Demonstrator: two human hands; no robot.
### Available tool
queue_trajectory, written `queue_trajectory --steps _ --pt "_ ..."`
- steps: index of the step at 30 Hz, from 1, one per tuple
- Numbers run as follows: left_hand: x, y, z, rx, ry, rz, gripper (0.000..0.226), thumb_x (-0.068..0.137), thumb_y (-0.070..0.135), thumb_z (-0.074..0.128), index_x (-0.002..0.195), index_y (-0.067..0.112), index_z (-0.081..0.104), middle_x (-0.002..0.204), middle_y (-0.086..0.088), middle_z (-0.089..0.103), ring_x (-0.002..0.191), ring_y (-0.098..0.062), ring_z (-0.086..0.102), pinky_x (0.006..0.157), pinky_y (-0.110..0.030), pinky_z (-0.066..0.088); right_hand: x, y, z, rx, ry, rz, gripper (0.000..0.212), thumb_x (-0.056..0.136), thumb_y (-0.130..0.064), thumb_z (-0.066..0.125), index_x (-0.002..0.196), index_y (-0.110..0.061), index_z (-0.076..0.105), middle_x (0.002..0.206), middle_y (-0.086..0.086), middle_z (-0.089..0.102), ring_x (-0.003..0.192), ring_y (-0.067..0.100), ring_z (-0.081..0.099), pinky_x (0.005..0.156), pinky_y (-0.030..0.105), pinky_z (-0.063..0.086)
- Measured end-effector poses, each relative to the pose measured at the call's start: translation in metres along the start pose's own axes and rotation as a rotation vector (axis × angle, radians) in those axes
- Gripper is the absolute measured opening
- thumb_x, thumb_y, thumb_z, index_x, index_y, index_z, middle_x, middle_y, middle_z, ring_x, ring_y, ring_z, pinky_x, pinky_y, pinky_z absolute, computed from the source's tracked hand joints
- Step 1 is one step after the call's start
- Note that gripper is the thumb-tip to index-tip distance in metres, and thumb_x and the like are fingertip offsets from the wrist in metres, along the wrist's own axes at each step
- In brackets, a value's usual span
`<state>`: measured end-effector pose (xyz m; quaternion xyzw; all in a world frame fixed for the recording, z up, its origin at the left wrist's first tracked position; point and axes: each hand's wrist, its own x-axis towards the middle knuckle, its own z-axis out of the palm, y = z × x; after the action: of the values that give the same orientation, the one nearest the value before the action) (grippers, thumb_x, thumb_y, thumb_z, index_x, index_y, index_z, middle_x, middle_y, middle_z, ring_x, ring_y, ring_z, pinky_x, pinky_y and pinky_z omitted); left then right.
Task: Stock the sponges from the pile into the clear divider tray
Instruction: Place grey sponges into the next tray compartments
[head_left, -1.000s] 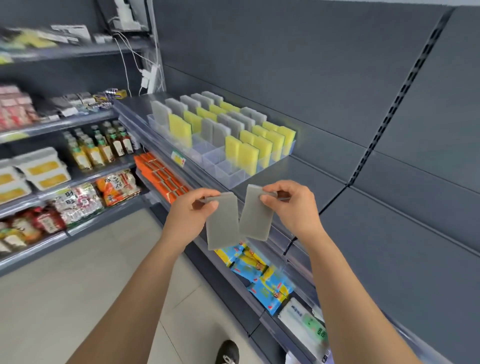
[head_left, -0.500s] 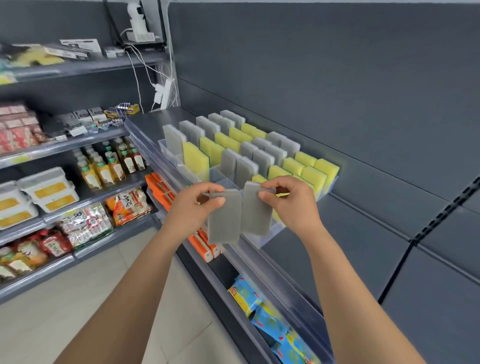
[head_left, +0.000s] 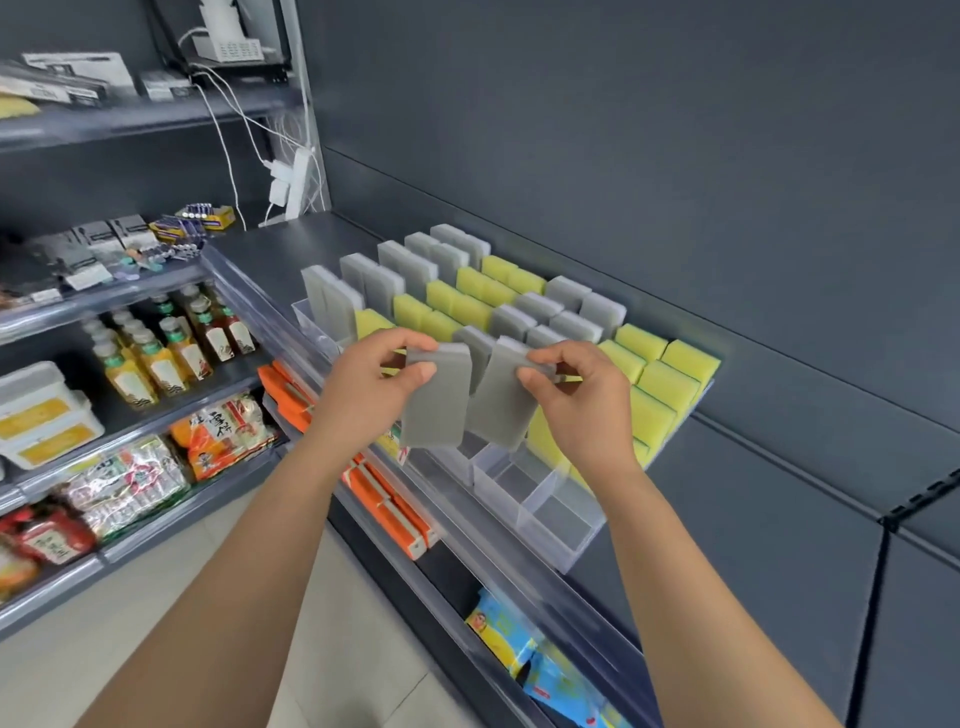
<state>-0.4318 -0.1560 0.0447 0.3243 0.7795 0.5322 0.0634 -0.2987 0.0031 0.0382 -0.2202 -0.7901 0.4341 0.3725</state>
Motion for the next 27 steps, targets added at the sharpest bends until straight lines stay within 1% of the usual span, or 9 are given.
queue_trajectory --steps 3,6,10,14,18,20,22,25,27 --pt "0.023 -0.015 -0.009 -0.016 -0.063 0.032 0.019 0.087 0.016 0.063 0.094 0.034 0.064 0.105 0.007 0.064 0.095 -0.012 0.059 0.072 -0.028 0.045 0.006 0.001 0.018 -0.059 0.044 -0.001 0.017 0.079 -0.012 0.074 0.082 -0.026 0.064 0.091 -0.004 0.061 0.076 -0.002 0.054 0.067 0.007 0.043" --pt "0.045 -0.028 -0.017 -0.037 -0.135 0.063 0.022 0.086 0.018 0.064 0.091 0.04 0.063 0.104 0.008 0.064 0.096 -0.014 0.059 0.078 -0.036 0.051 0.01 -0.002 0.031 -0.149 0.078 0.029 0.016 0.079 -0.013 0.074 0.082 -0.026 0.065 0.09 -0.004 0.062 0.074 0.0 0.053 0.064 0.01 0.043" --pt "0.067 -0.04 -0.022 -0.076 -0.238 0.119 0.024 0.087 0.018 0.063 0.09 0.042 0.062 0.103 0.008 0.064 0.096 -0.013 0.06 0.076 -0.032 0.051 0.01 -0.009 0.043 -0.221 0.113 0.065 0.013 0.079 -0.012 0.073 0.083 -0.022 0.066 0.088 -0.005 0.059 0.076 0.006 0.053 0.063 0.011 0.043" --pt "0.079 -0.048 -0.022 -0.114 -0.34 0.16 0.026 0.086 0.017 0.063 0.088 0.043 0.061 0.104 0.006 0.065 0.096 -0.014 0.061 0.078 -0.036 0.053 0.001 -0.015 0.054 -0.272 0.179 0.08 0.012 0.078 -0.01 0.073 0.084 -0.019 0.067 0.09 -0.003 0.06 0.081 0.005 0.053 0.064 0.01 0.043" --pt "0.089 -0.052 -0.027 -0.153 -0.404 0.22 0.032 0.086 0.015 0.063 0.085 0.047 0.06 0.102 0.007 0.065 0.094 -0.013 0.061 0.074 -0.029 0.05 -0.01 -0.021 0.065 -0.273 0.254 0.101 0.017 0.079 -0.008 0.072 0.084 -0.022 0.065 0.09 -0.006 0.059 0.078 0.006 0.054 0.064 0.01 0.044" --pt "0.092 -0.054 -0.029 -0.146 -0.427 0.244 0.033 0.086 0.016 0.063 0.085 0.049 0.059 0.102 0.008 0.064 0.094 -0.014 0.06 0.074 -0.028 0.047 -0.014 -0.02 0.07 -0.3 0.272 0.11 0.015 0.08 -0.006 0.071 0.085 -0.019 0.066 0.088 -0.01 0.057 0.08 0.005 0.054 0.065 0.011 0.044" --pt "0.094 -0.053 -0.03 -0.129 -0.448 0.26 0.031 0.086 0.016 0.063 0.086 0.047 0.059 0.103 0.011 0.064 0.095 -0.013 0.06 0.078 -0.03 0.049 -0.018 -0.017 0.075 -0.356 0.286 0.097 0.012 0.08 -0.003 0.069 0.085 -0.014 0.066 0.087 -0.011 0.056 0.078 0.008 0.054 0.066 0.018 0.048" --pt "0.094 -0.051 -0.032 -0.128 -0.474 0.272 0.027 0.086 0.015 0.063 0.09 0.041 0.06 0.104 0.015 0.063 0.095 -0.008 0.059 0.081 -0.029 0.047 -0.025 -0.011 0.084 -0.465 0.265 0.031 0.01 0.079 0.0 0.067 0.082 -0.009 0.065 0.087 -0.002 0.057 0.073 0.016 0.055 0.065 0.033 0.05" --pt "0.095 -0.049 -0.032 -0.126 -0.491 0.271 0.023 0.087 0.015 0.062 0.094 0.037 0.062 0.105 0.016 0.062 0.096 -0.007 0.058 0.081 -0.028 0.047 -0.028 -0.008 0.089 -0.522 0.238 0.01 0.009 0.078 0.001 0.067 0.08 -0.007 0.064 0.086 0.001 0.057 0.07 0.016 0.052 0.063 0.03 0.047"
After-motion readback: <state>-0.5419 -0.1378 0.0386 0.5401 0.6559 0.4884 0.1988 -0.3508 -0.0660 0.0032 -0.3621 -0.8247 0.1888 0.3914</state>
